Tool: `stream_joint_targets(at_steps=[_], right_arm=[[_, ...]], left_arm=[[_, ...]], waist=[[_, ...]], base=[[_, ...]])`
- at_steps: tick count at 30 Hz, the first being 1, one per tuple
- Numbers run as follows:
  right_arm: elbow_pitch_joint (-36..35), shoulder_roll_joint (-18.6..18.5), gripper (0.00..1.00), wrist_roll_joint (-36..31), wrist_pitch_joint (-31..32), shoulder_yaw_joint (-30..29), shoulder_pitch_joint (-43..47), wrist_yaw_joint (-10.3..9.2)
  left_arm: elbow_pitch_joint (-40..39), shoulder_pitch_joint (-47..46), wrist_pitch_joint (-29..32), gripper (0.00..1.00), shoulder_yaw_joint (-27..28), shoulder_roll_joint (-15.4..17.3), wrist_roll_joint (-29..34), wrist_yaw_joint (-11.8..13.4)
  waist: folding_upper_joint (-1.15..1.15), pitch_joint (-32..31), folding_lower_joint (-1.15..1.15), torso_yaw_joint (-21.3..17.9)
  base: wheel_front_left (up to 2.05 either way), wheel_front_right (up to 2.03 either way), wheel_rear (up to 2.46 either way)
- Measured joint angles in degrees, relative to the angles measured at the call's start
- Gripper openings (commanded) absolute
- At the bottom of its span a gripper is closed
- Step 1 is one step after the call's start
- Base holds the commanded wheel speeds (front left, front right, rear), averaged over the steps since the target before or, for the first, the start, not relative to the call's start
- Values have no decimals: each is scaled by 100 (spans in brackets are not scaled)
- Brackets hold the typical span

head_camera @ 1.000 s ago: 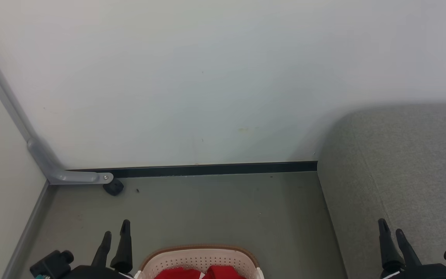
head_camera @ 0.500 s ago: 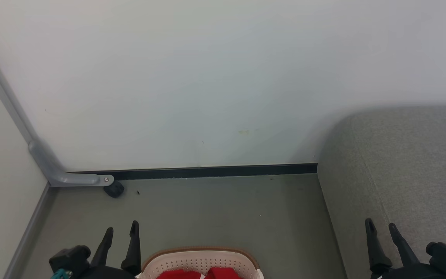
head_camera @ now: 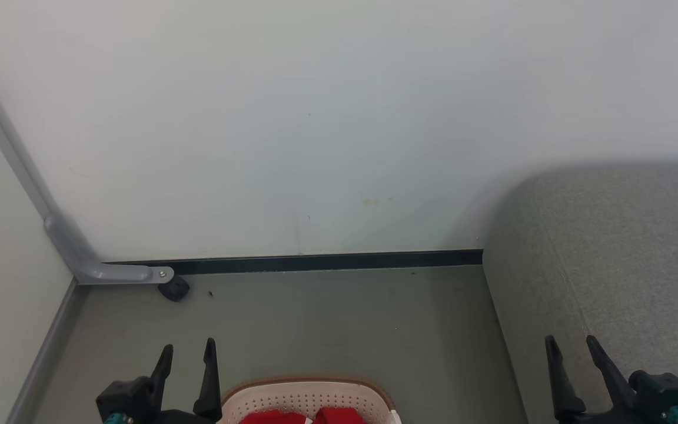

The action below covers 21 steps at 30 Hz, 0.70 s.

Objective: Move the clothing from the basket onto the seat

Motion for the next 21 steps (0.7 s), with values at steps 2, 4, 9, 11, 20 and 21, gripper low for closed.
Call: stream_joint_targets(at_steps=[2, 4, 9, 11, 20, 21], right_arm=[[1, -5, 100, -156, -40, 36, 0, -42], [-1, -8, 100, -286, -86, 78, 1, -47], [-9, -19, 100, -609, -183, 149, 1, -102], [-12, -19, 100, -613, -183, 151, 2, -127], [-48, -8, 100, -612, -187, 54, 25, -169], [-51, -5, 100, -612, -187, 48, 27, -177]], left_arm=[[26, 0, -49, 100, -1, -14, 89, 44], [58, 0, -97, 100, -2, -31, 236, 88], [167, 0, -198, 100, 13, -64, 447, 142], [194, 0, -198, 100, 51, -78, 447, 142], [285, 0, -199, 100, 175, -107, 447, 144], [293, 0, -199, 100, 188, -109, 447, 145]], waist=[[0, -2, 0, 3], [0, -4, 0, 6], [0, -5, 0, 12], [0, -3, 0, 14], [0, 1, 0, 20], [0, 2, 0, 20]], base=[[0, 0, 0], [0, 0, 0], [0, 0, 0], [0, 0, 0], [0, 0, 0], [0, 0, 0]])
